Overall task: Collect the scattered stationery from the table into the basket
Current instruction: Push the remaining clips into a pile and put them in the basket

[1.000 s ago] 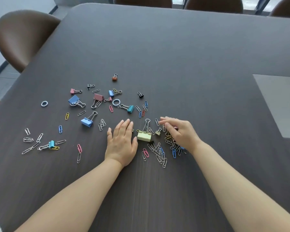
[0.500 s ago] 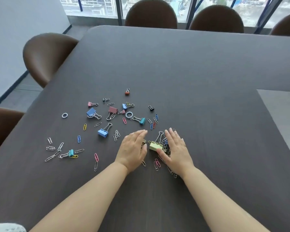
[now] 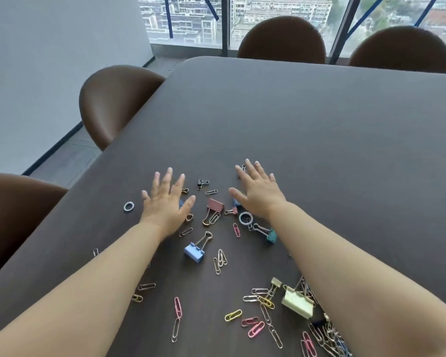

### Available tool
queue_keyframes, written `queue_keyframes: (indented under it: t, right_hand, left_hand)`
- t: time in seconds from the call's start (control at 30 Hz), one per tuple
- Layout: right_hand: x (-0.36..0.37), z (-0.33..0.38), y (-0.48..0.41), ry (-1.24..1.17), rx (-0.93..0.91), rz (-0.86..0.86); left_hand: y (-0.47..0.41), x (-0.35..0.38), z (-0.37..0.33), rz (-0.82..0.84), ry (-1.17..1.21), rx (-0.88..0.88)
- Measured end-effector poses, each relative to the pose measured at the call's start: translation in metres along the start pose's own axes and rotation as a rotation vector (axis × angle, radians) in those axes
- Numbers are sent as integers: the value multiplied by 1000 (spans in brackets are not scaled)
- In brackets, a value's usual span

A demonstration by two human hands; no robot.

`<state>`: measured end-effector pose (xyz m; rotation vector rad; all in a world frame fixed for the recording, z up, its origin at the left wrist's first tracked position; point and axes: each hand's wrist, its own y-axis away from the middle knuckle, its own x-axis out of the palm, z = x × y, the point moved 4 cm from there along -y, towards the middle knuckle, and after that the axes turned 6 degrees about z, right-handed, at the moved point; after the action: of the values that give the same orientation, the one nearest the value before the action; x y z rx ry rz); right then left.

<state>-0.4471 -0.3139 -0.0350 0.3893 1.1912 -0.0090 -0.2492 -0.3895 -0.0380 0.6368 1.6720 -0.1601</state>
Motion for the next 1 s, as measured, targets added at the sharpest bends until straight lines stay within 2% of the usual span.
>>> queue_keyframes:
  t: [0.1,0.2,0.33,0.73,0.8,0.83,0.9,0.93,1.0]
  right_hand:
    - [10,-3,-24,44,-8,51]
    - [19,-4,-17,105,-76,33]
    - [22,-1,9,70,-161,48]
    - [60,18,189,-11,-230,257]
    - [59,19,206,-104,-232,268]
    - [54,19,211,-202,-207,233]
    - [39,10,213,-382,-114,32]
    - [30,4,211,-402,-70,-90]
    - [19,-7,200,-348,-1,-208]
  left_hand:
    - [-19,13,-14,29,106,197]
    - [-20,18,-19,-54,110,286]
    - [-3,19,-26,-17,126,402]
    - [164,55,-60,185,154,444]
    - [177,53,-59,192,142,458]
    - [181,51,-57,174,150,462]
    - [182,42,-52,100,184,459]
    - [179,37,-50,66,198,446]
    - [165,30,-44,23,166,415]
